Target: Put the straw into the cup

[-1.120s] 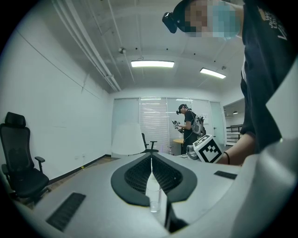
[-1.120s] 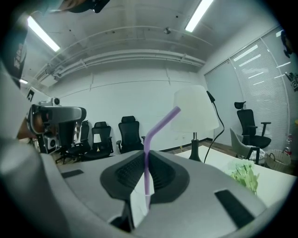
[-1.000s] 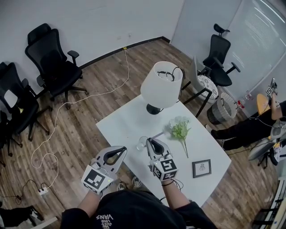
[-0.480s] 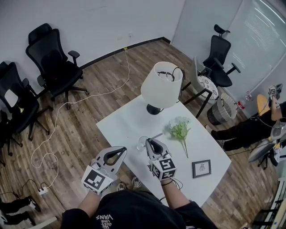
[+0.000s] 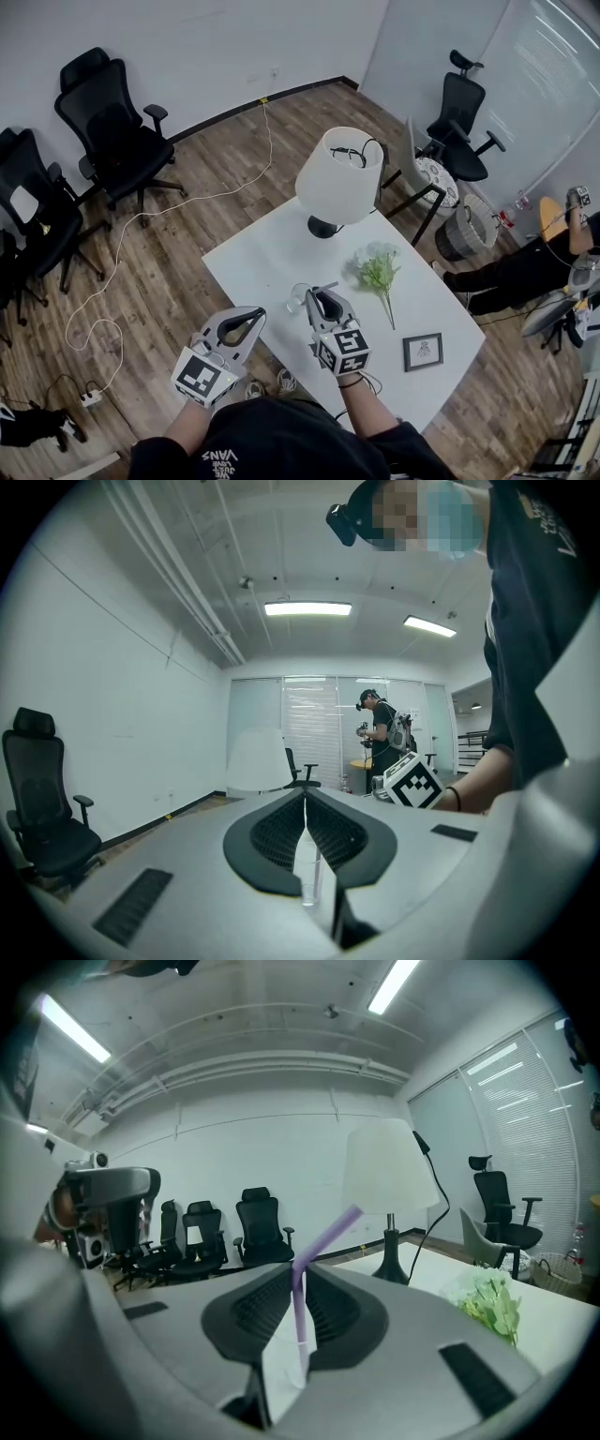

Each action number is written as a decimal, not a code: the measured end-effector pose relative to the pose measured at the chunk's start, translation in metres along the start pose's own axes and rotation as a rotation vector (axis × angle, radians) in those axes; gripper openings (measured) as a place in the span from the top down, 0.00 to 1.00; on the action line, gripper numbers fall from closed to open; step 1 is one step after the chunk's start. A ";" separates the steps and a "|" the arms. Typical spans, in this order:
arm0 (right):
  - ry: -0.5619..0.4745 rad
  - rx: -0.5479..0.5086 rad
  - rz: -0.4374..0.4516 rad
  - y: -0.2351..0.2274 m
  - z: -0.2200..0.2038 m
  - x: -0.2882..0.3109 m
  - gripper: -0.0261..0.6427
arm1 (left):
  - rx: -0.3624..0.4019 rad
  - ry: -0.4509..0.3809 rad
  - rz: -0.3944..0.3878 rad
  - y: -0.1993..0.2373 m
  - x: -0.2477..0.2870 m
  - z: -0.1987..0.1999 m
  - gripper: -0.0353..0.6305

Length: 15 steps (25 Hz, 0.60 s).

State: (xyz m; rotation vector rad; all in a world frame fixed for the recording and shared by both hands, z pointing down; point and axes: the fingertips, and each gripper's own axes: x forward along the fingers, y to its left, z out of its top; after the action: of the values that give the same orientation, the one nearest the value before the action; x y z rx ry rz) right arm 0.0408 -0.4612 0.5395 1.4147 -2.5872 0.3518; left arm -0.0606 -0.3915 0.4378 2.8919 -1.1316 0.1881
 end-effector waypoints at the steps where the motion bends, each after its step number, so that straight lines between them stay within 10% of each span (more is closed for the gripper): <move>1: -0.002 0.001 0.001 0.000 0.000 -0.001 0.90 | 0.004 -0.009 -0.003 -0.001 0.001 0.003 0.92; 15: 0.008 0.006 0.020 0.007 -0.001 -0.010 0.75 | -0.012 -0.038 -0.029 -0.011 0.004 -0.001 0.92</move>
State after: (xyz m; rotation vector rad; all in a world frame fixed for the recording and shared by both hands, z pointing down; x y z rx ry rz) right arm 0.0407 -0.4490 0.5367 1.3872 -2.5986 0.3678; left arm -0.0507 -0.3863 0.4392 2.9113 -1.0912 0.1252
